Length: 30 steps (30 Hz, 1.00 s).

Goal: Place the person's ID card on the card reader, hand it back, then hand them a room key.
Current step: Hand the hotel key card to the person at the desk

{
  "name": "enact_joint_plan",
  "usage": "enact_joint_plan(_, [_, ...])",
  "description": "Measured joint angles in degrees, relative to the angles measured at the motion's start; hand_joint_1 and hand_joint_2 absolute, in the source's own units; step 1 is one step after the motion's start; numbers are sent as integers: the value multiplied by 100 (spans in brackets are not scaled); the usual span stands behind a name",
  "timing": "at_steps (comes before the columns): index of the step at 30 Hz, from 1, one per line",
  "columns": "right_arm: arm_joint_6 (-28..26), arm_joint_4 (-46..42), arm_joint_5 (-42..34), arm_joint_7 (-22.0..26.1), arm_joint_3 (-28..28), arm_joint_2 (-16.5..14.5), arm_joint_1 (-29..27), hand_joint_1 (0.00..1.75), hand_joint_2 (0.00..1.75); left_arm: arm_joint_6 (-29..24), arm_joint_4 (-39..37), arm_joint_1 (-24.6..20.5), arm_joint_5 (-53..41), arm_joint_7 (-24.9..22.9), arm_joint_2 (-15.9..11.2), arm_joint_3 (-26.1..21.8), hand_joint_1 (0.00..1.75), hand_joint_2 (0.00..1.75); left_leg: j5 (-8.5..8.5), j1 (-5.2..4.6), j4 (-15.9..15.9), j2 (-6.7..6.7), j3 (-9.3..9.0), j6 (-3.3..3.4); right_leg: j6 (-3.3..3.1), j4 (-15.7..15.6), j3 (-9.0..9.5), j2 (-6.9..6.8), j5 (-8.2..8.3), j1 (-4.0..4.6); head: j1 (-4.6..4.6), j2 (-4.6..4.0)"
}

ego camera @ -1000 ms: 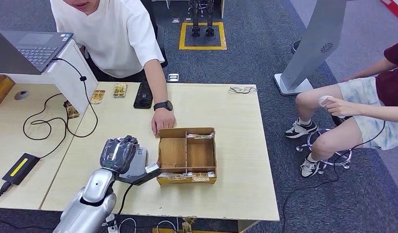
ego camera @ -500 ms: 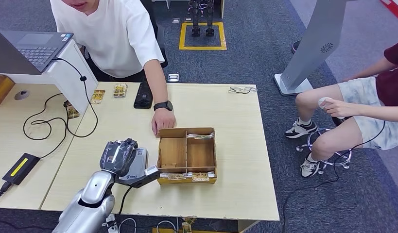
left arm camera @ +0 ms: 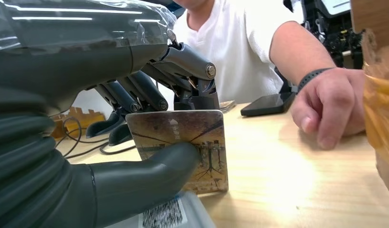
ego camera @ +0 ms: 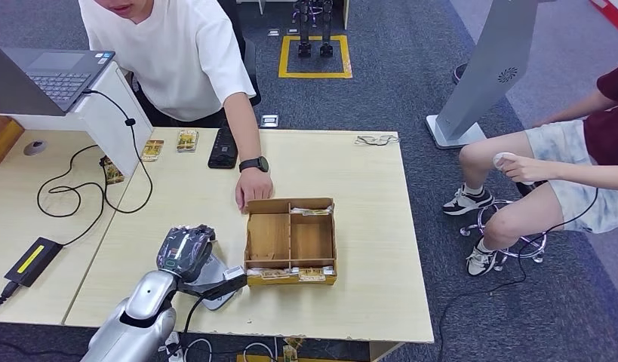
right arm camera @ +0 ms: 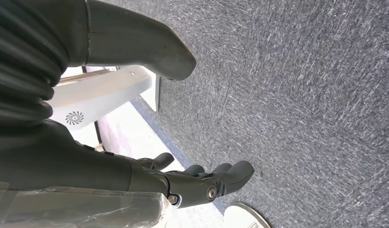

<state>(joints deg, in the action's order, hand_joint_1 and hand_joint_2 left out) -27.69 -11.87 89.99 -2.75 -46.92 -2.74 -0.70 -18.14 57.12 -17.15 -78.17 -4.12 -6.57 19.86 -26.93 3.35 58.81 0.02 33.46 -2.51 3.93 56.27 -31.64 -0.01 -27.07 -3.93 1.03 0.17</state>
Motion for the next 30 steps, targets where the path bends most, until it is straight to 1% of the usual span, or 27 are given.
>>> enact_joint_plan(18, [-1,-2,0,-3,14,3,0,0,175,-93,-42,-5,75,10,-14,86,175,175,0,0,0,0,-4,0,0,0,6,0,1,0,0,0])
enact_joint_plan(21, [0,-2,0,-1,15,3,-1,0,175,-380,-33,6,199,21,1,86,175,175,0,0,0,0,-4,0,0,0,4,0,1,0,0,0])
enact_joint_plan(24, [-2,-1,0,20,15,3,-7,0,175,-883,61,62,326,49,57,86,175,175,1,0,0,0,-3,0,0,0,0,1,1,0,1,0])
enact_joint_plan(28, [-18,0,-2,66,14,3,-19,0,175,-1725,398,126,557,140,220,69,175,175,0,0,0,-1,2,0,0,0,-2,0,1,0,1,0])
enact_joint_plan(30, [-27,0,-2,81,13,3,-26,0,175,-1926,594,129,753,223,310,53,175,175,0,0,0,0,2,0,0,0,-3,2,1,0,0,0])
